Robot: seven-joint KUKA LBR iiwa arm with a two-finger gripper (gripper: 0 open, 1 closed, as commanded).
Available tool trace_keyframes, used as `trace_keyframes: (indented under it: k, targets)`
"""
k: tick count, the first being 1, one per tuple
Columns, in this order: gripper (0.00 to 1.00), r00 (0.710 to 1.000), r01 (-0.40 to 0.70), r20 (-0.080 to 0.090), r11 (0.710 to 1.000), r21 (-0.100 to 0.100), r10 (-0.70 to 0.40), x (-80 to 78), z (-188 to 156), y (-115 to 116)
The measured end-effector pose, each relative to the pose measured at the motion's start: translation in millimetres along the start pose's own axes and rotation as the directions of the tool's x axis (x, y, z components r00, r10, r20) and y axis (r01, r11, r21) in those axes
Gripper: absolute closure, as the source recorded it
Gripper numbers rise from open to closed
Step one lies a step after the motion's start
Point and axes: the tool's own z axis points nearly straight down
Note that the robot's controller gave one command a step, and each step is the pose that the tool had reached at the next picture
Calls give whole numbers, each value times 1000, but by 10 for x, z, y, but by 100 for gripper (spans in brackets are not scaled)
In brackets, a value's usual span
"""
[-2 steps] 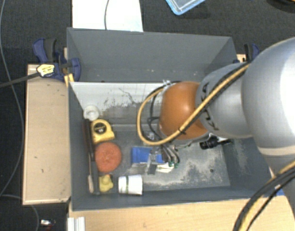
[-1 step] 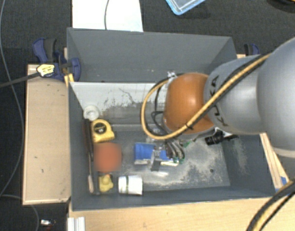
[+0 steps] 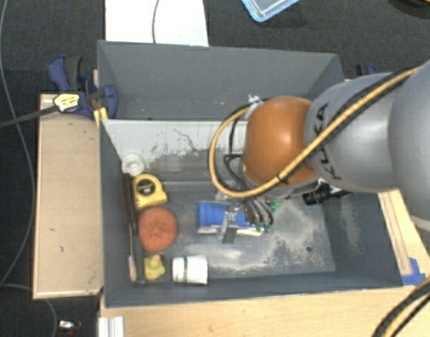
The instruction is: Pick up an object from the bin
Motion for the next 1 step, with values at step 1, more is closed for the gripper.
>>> trace_keyframes:
  k: [1]
  targets:
    - [100, 1000, -1, -8, 1000, 2, 1, 17, -171, -5]
